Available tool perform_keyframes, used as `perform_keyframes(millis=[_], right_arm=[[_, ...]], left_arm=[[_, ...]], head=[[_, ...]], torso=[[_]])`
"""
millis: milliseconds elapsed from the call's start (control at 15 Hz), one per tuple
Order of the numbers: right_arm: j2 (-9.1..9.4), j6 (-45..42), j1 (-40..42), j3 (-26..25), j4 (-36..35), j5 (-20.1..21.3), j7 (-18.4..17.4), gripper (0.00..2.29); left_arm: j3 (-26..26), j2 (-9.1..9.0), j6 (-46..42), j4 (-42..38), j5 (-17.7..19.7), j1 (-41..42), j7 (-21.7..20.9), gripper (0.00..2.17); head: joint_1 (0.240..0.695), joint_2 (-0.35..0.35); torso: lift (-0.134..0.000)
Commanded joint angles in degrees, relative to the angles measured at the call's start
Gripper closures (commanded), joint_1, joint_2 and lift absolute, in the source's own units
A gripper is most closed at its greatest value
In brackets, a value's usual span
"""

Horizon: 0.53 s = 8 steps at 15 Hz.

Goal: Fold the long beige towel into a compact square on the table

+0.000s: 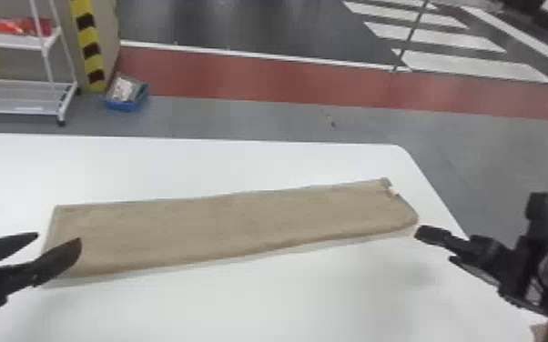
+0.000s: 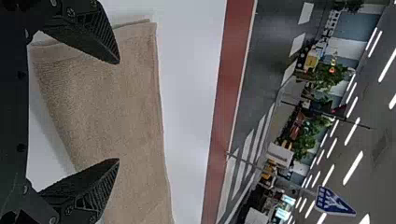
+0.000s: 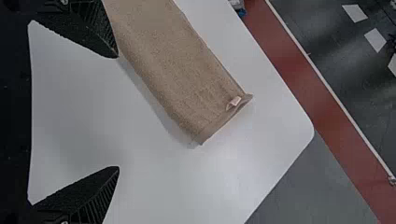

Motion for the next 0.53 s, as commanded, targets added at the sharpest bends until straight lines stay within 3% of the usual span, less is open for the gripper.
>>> perform_keyframes(millis=[0, 467], right_arm=[[-0.11, 0.1, 1.6, -1.5, -2.7, -0.5, 0.2, 0.01], [0.51, 0.1, 2.9, -1.5, -4.3, -1.7, 0.2, 0.01]], left_arm=[[-0.9, 0.21, 0.7, 3.5, -2.1, -2.6, 0.7, 0.16], [-3.2, 0.47, 4.0, 11.6, -9.8, -9.7, 6.1, 0.21]], head=[[0.695, -0.26], [0.695, -0.246]], torso=[[-0.124], [-0.124]])
